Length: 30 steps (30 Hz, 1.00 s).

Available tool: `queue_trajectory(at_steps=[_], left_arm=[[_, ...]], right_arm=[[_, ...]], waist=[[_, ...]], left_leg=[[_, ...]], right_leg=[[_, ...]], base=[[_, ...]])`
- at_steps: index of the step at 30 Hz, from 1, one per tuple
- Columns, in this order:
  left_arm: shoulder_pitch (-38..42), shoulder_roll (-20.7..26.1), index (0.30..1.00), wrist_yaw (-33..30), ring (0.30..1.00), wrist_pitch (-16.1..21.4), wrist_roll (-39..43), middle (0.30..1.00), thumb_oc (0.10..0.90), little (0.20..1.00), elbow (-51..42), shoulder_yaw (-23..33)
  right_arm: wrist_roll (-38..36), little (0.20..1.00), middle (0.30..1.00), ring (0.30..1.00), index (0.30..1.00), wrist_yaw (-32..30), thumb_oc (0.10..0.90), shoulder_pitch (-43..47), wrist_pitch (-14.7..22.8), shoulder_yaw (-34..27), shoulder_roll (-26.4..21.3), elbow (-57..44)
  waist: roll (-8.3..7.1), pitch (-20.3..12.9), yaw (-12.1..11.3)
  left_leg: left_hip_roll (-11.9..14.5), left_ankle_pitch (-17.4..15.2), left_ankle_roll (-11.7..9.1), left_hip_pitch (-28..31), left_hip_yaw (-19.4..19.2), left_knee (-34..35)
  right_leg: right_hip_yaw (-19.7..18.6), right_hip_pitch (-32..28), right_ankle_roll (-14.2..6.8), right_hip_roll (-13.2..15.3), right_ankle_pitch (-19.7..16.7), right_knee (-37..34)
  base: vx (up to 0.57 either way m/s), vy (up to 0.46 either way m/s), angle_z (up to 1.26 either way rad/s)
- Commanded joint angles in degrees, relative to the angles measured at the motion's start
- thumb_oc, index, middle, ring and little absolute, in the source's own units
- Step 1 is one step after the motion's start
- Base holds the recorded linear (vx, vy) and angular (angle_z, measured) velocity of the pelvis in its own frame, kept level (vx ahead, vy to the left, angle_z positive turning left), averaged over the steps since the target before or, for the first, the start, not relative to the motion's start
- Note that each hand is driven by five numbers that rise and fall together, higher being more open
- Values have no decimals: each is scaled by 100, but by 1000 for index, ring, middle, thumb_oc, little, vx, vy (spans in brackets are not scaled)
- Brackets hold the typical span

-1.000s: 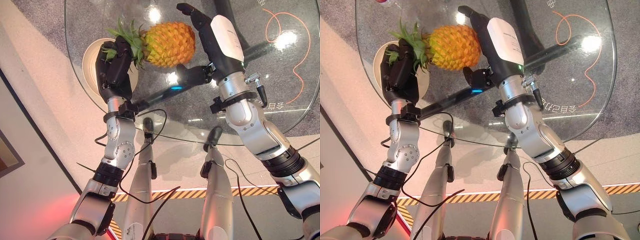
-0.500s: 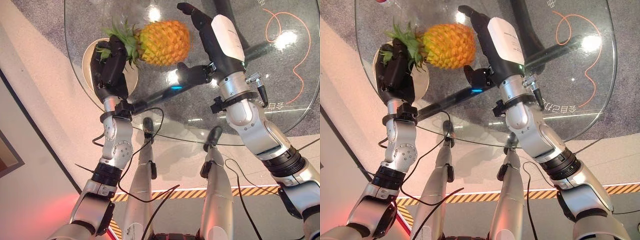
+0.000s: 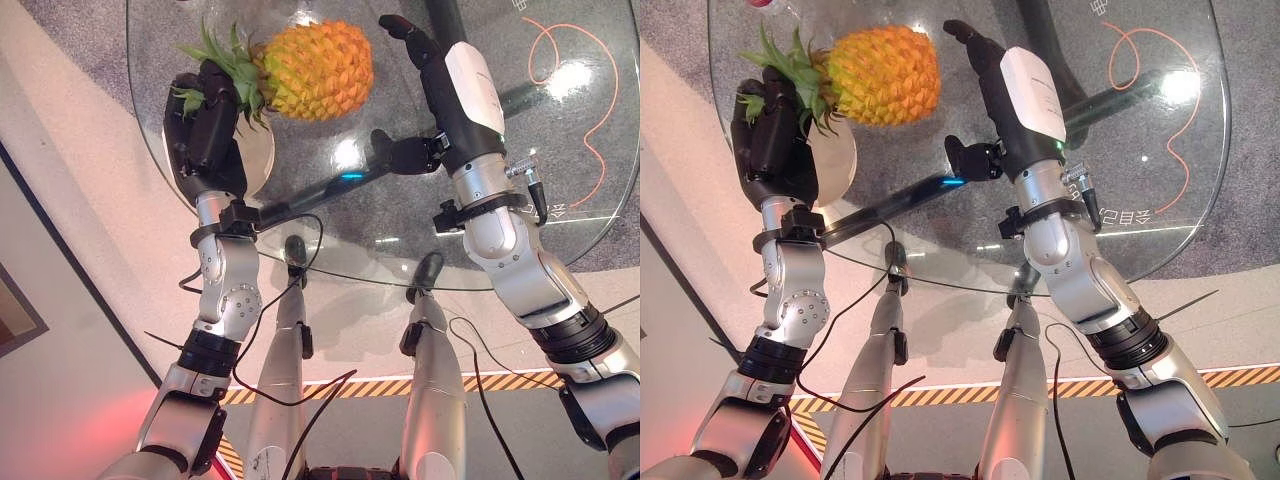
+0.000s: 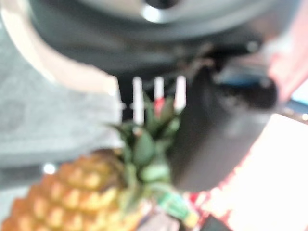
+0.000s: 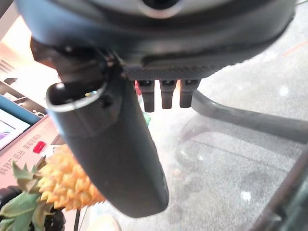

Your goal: Pick up the fruit to the plate

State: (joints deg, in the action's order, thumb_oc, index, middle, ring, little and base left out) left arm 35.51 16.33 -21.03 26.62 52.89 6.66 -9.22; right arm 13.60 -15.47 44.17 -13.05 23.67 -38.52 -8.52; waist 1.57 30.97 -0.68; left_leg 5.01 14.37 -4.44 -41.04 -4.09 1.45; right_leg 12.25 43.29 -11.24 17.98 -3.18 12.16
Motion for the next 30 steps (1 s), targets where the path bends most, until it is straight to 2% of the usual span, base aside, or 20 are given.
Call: queue_trajectory(at_steps=[1,7,13,17,28,30], left_arm=[[521,254,300,294,300,821,-519,300,100,200,-1051,290],[501,294,300,242,300,883,-575,300,100,200,-1126,370],[445,378,300,65,300,969,-833,300,100,200,-1152,550],[408,422,300,-47,300,1023,-976,300,100,200,-1168,613],[308,737,300,-791,300,1182,-1789,300,100,200,-884,1061],[248,845,300,-1136,300,1218,-2174,300,100,200,-806,1163]], right_arm=[[218,900,900,900,900,-398,800,453,595,-427,-249,-898],[209,900,900,900,900,-601,800,346,471,-529,-284,-802],[116,900,900,900,900,-1238,800,31,259,-849,-299,-508],[47,900,900,900,900,-1457,800,-144,222,-1004,-305,-413],[-422,900,900,900,900,-2358,800,-755,24,-1509,-315,136],[-591,900,900,900,900,-2612,800,-984,-13,-1639,-271,308]], waist=[[-112,-117,-67],[-111,-117,-59],[-114,-117,-26],[-116,-117,-15],[-122,-117,49],[-115,-117,70]], left_leg=[[462,-469,-392,354,60,-345],[465,-460,-396,389,45,-308],[474,-476,-391,395,32,-318],[474,-484,-386,406,28,-318],[507,-508,-396,500,-24,-316],[526,-542,-402,552,-35,-300]], right_leg=[[88,-319,-318,162,-798,-531],[79,-343,-320,166,-809,-558],[62,-344,-315,171,-798,-551],[50,-341,-316,171,-796,-543],[-3,-381,-298,147,-749,-502],[-14,-407,-296,136,-700,-483]], base=[[0,0,0],[0,0,0],[0,0,0],[0,0,0],[-2,9,-1],[0,0,0]])
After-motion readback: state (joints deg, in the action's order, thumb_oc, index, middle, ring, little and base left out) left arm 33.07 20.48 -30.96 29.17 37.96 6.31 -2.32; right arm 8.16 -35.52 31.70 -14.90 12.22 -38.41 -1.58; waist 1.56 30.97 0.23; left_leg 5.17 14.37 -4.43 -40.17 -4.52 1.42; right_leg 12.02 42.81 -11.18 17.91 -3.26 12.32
